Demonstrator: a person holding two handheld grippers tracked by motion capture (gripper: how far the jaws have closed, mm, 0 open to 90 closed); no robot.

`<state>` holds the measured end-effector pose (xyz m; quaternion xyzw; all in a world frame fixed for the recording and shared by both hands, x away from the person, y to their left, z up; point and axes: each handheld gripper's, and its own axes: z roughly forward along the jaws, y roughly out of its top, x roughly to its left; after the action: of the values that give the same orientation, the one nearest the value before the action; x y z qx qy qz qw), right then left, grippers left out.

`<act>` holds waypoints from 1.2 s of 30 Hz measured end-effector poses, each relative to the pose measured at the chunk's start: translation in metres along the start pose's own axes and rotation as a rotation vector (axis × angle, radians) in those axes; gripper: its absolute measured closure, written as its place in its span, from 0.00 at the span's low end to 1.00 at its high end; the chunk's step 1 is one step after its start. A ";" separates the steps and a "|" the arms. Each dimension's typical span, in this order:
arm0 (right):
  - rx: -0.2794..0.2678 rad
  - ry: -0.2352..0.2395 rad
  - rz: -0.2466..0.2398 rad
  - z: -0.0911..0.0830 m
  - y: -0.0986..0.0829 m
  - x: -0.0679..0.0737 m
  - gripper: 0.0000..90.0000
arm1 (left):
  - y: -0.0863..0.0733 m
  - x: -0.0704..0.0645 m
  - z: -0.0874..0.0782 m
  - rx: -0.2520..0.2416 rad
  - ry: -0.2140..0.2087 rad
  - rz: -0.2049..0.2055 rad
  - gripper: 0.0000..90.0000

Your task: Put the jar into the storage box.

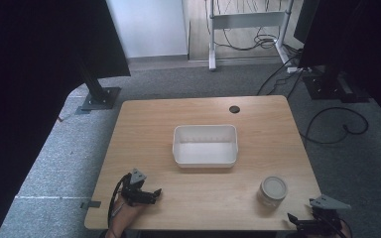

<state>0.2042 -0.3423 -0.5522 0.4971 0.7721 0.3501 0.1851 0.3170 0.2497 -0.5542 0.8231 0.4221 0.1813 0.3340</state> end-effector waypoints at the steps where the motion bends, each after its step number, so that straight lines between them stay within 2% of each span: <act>1: 0.000 0.000 0.000 0.000 0.000 0.000 0.00 | 0.000 0.000 0.000 0.000 0.000 0.000 0.00; 6: 0.032 -0.019 0.010 0.000 -0.005 -0.001 0.00 | 0.000 0.000 0.000 0.000 0.001 -0.001 0.00; 10: 0.041 -0.014 0.013 0.001 -0.005 0.001 0.00 | 0.000 0.000 0.000 0.000 0.001 -0.001 0.00; 22: 0.029 -0.005 0.018 -0.001 -0.001 0.004 0.01 | 0.000 0.000 0.000 0.000 0.001 -0.001 0.00; 36: 0.006 0.001 -0.019 -0.002 0.011 0.015 0.02 | 0.000 0.000 0.000 0.000 0.001 -0.001 0.00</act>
<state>0.2037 -0.3271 -0.5416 0.4900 0.7779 0.3462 0.1868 0.3169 0.2497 -0.5542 0.8228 0.4226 0.1816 0.3338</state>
